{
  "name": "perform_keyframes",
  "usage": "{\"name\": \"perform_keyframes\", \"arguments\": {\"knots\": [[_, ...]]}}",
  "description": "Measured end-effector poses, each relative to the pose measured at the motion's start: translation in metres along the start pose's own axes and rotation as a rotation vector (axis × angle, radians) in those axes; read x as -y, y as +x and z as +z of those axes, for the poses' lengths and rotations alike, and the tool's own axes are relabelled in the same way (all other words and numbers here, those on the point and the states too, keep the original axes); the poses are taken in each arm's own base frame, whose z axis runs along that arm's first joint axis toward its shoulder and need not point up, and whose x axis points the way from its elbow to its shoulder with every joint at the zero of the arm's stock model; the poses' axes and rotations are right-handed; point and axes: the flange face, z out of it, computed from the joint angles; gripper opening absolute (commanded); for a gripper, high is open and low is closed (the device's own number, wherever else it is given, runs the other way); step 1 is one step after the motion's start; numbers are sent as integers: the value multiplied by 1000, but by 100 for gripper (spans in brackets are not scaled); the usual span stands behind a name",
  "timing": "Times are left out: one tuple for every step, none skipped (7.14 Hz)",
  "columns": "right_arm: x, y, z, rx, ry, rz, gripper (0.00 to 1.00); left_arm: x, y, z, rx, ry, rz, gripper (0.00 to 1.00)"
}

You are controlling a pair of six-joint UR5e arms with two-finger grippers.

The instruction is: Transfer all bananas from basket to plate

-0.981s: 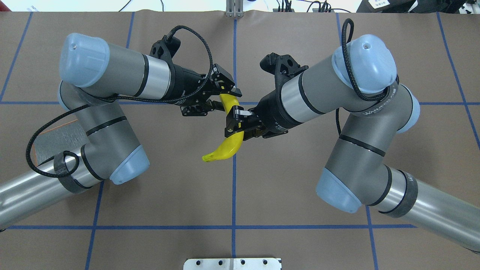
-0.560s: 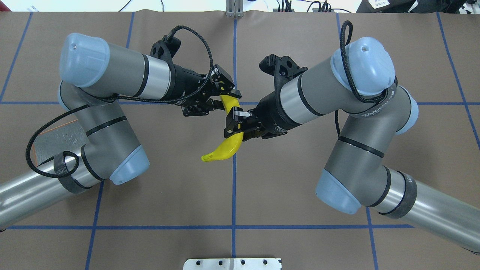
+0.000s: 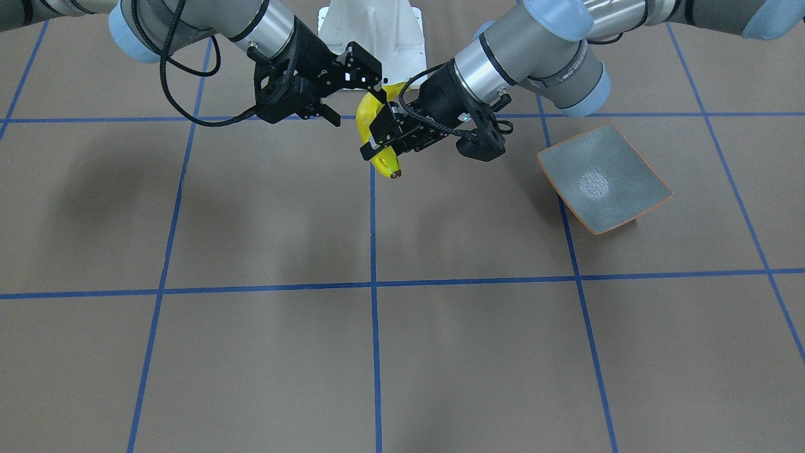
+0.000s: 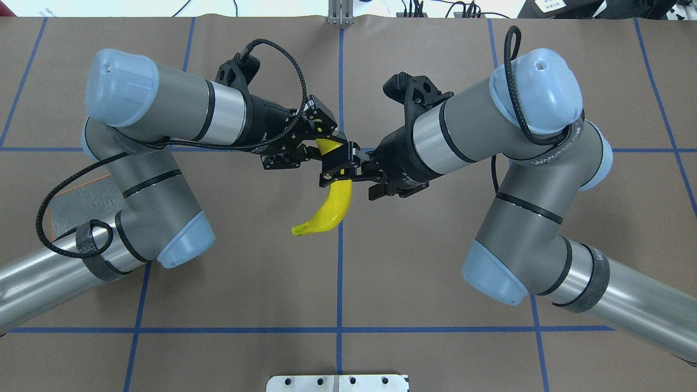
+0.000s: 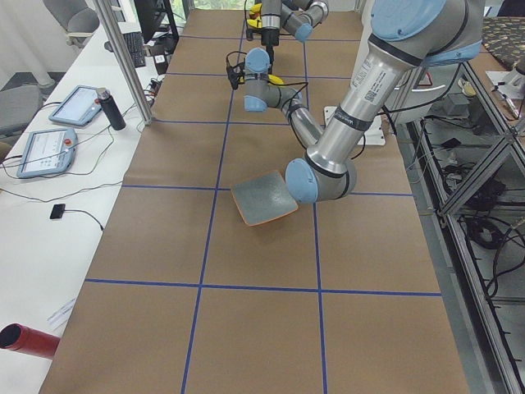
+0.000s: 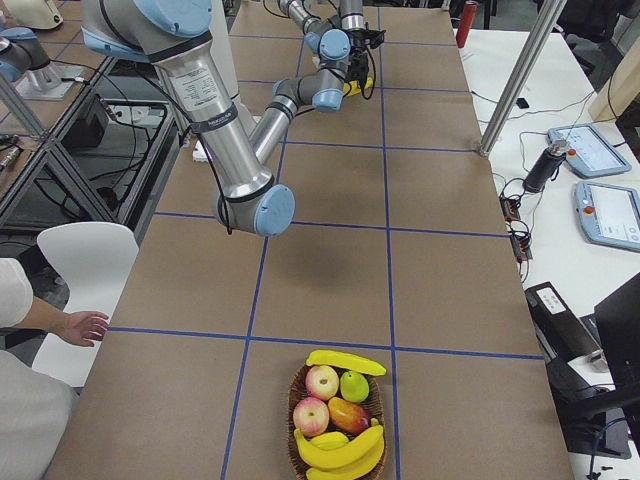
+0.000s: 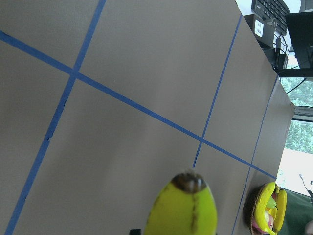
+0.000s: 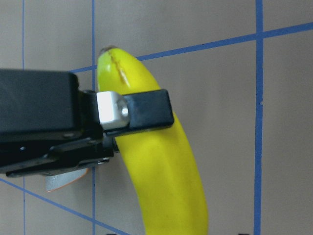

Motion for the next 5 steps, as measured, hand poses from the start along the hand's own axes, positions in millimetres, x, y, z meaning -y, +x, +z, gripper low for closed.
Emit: {"name": "perform_keyframes", "arguments": {"knots": [[9, 1, -14, 7, 8, 14, 100, 6, -6, -1, 18, 8, -7, 0], [24, 6, -36, 11, 11, 29, 100, 19, -19, -7, 60, 20, -27, 0], [42, 20, -62, 6, 12, 53, 100, 41, -36, -22, 110, 26, -48, 0], [61, 42, -89, -8, 23, 85, 100, 75, -61, -53, 160, 32, -55, 0], [77, 64, -110, -26, 48, 111, 100, 108, -89, -93, 202, 39, -43, 0]]}}
